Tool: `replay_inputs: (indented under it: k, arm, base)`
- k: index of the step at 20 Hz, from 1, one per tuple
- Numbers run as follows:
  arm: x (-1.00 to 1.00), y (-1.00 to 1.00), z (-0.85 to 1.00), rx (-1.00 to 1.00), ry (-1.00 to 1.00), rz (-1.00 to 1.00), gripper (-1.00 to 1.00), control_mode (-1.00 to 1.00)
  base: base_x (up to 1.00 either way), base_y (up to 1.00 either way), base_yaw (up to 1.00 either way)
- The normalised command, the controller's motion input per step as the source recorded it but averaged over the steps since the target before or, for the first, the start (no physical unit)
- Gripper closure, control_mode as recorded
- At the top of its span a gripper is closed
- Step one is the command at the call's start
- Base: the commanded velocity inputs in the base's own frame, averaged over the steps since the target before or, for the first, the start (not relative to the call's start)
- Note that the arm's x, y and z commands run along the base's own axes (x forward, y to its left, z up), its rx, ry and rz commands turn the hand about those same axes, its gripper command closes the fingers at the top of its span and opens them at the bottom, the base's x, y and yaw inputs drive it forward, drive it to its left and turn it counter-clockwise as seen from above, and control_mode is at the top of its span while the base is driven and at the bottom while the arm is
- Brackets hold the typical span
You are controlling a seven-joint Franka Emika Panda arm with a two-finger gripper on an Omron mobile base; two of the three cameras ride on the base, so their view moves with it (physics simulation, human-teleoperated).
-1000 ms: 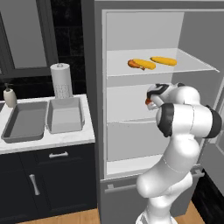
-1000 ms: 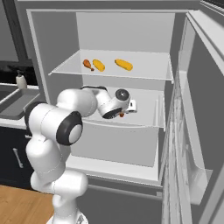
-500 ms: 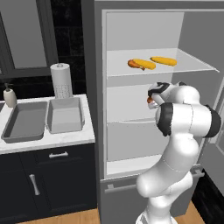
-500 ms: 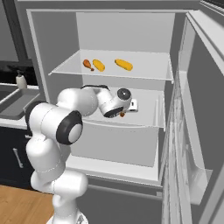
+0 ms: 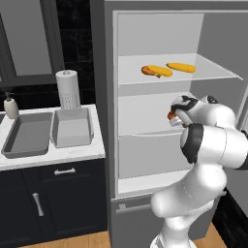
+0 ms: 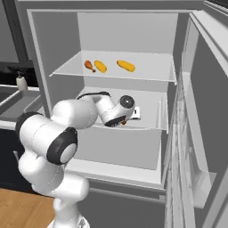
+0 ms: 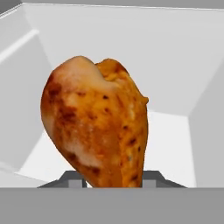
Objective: Place one corn and one chicken drumstick in each tupperware on the nearby counter, to pack two identical lunches.
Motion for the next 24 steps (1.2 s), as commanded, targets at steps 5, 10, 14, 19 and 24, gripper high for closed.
replay_inputs:
  k: [5,10,14,19,24]
  arm:
    - [-0.99,0.01,0.56,0.0,-0.01,0.0,1.0,-1.0]
    - [-0.82,0.11,1.0,0.0,0.08,0.0,1.0,-1.0]
    - [-0.74,0.1,0.77,-0.03,0.19,-0.02,1.0,-1.0]
    - [-0.66,0.25,0.27,-0.1,0.32,-0.07,1.0,-1.0]
    - [-0.63,0.54,0.15,-0.06,0.14,-0.09,1.0,-1.0]
  base:
    - [0.0,0.0,0.0]
    - [0.0,0.0,0.0]
    - [0.0,0.0,0.0]
    - [0.0,0.0,0.0]
    - [0.0,0.0,0.0]
